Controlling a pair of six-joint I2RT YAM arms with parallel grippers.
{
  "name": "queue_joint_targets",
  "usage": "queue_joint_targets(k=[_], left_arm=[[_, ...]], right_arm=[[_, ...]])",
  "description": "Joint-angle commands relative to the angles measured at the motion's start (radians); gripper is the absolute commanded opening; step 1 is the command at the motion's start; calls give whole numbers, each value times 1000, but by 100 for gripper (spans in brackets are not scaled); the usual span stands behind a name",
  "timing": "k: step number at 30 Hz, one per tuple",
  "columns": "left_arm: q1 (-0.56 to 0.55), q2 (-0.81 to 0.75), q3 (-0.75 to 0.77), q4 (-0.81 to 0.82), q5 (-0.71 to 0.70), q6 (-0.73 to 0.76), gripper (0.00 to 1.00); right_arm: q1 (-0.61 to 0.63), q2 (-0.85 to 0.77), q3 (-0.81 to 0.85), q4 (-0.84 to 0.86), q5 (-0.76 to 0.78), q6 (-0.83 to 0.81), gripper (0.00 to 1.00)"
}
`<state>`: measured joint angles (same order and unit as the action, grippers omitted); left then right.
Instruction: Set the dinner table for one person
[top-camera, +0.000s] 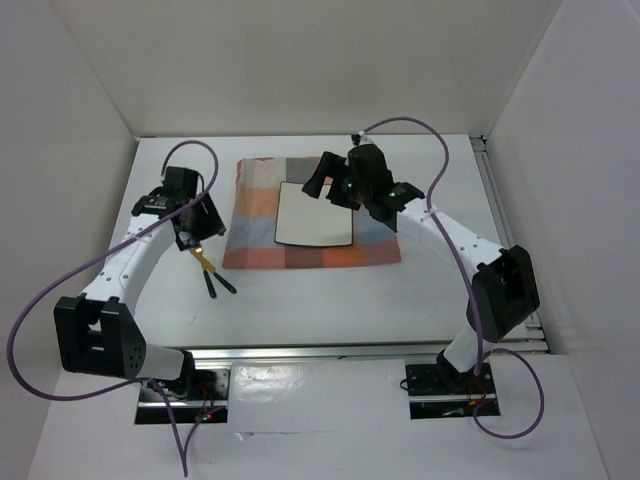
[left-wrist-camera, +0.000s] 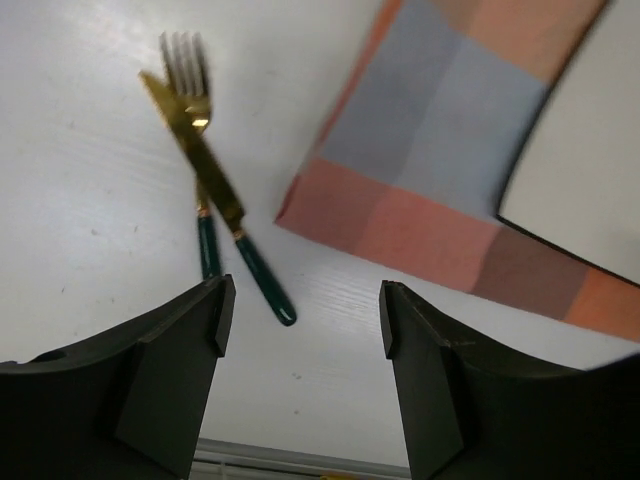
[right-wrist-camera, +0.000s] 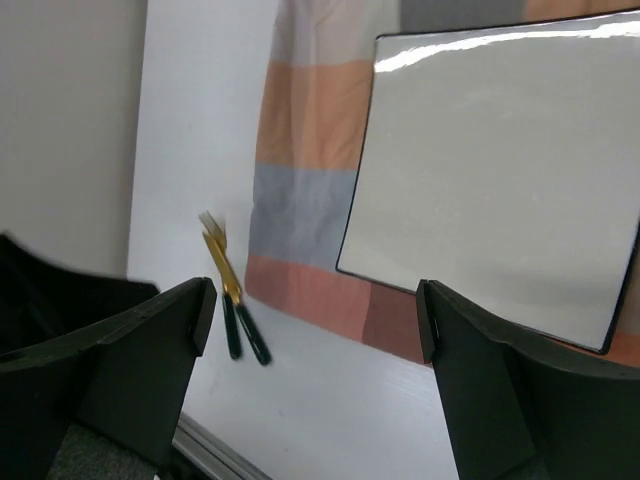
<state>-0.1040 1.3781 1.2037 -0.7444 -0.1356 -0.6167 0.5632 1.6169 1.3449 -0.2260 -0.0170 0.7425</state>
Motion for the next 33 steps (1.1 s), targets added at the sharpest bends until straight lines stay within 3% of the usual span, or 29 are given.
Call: queue_joint_targets(k=[1, 4, 7, 11, 15, 23, 28, 33], left_arm=[[59, 7, -97, 14, 16, -98, 75], [72, -11, -177, 34, 16, -132, 62], [118, -11, -213, 34, 7, -150, 61], [225, -11, -188, 4, 13, -121, 68], [334, -49, -78, -61, 25, -74, 71], [345, -129, 163, -134, 103, -49, 77], [345, -168, 174, -135, 125, -60, 78], [345, -221, 152, -135, 134, -78, 78]], right_arm=[[47, 43, 7, -133, -152, -206, 93], [92, 22, -62, -99, -173, -230, 93], [150, 46, -60, -87, -198, -276, 93], [254, 156, 60, -140, -219, -376, 89], [362, 328, 207, -196, -125, -449, 82], [452, 567, 483, -171, -26, -531, 77], [500, 678, 615, -182, -26, -577, 82], [520, 742, 651, -154, -63, -586, 78]])
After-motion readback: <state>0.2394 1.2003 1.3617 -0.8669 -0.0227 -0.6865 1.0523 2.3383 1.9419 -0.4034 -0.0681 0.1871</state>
